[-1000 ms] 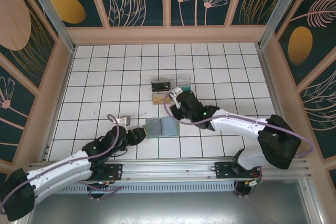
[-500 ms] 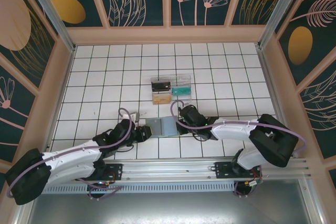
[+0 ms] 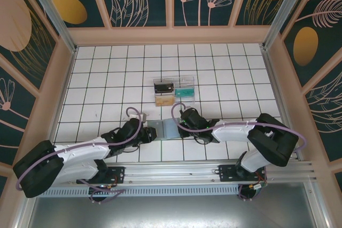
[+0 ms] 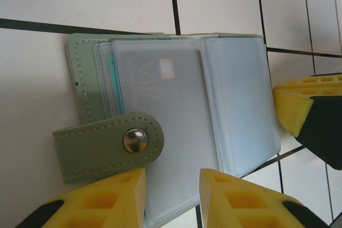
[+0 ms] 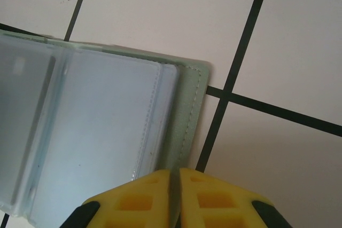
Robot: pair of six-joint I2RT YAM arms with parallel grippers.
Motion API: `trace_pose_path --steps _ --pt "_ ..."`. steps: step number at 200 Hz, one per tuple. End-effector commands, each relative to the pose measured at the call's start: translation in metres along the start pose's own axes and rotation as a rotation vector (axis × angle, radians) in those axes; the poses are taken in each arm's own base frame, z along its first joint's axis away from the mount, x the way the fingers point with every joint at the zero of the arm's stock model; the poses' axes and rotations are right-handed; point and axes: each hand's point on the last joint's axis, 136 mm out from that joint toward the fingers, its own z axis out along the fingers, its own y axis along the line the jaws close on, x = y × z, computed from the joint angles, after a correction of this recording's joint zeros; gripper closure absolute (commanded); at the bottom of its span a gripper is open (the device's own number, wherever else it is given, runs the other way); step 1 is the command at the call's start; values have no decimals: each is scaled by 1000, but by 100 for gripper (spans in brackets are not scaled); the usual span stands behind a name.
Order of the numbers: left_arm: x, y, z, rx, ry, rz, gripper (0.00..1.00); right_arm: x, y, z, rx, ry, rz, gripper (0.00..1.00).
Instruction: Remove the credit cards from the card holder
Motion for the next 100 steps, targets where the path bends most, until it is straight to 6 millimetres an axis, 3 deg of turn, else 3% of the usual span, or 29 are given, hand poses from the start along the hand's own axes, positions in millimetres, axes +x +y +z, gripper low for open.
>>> trace_pose_path --steps 1,100 --pt "-9 -12 2 24 -22 28 68 4 3 3 5 13 8 87" --pt "-2 -8 9 19 6 24 69 6 6 4 4 15 5 88"
